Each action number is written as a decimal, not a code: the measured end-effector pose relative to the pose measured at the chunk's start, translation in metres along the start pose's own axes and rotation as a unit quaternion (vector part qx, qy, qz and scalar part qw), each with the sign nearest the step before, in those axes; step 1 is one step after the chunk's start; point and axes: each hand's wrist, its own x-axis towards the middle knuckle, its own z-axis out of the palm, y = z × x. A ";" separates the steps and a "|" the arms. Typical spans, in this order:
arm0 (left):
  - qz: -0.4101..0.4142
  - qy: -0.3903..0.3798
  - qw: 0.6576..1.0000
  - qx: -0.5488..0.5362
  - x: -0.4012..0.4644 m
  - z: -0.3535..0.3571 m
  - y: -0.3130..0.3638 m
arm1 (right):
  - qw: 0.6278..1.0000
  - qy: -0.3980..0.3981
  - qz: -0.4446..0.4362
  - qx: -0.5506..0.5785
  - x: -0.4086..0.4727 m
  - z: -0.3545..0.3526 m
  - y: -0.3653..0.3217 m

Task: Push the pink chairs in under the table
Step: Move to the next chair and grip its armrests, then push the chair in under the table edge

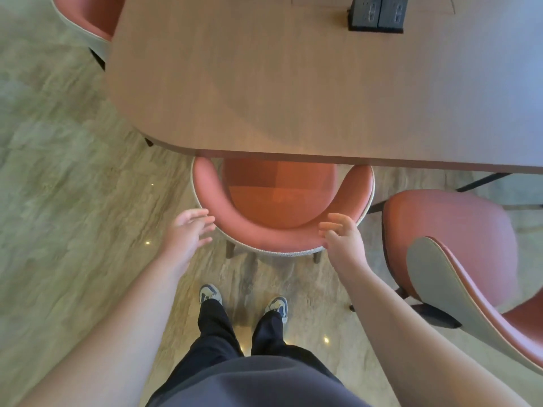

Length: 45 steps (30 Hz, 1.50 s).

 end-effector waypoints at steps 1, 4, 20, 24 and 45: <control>0.004 0.007 1.000 -0.020 -0.014 -0.002 -0.003 | 1.000 -0.009 -0.010 0.005 -0.012 0.002 0.000; 0.039 0.008 0.997 -0.062 -0.056 -0.009 -0.007 | 0.999 -0.012 -0.034 0.028 -0.042 -0.003 -0.001; 0.234 -0.022 0.968 -0.089 -0.257 -0.069 -0.037 | 0.982 -0.010 -0.132 0.133 -0.248 -0.082 0.032; 0.233 -0.042 0.968 -0.088 -0.315 -0.067 -0.068 | 0.985 -0.011 -0.140 0.098 -0.301 -0.099 0.057; 0.265 -0.131 0.953 -0.063 -0.491 0.240 -0.092 | 0.970 0.061 -0.161 0.174 -0.295 -0.405 0.190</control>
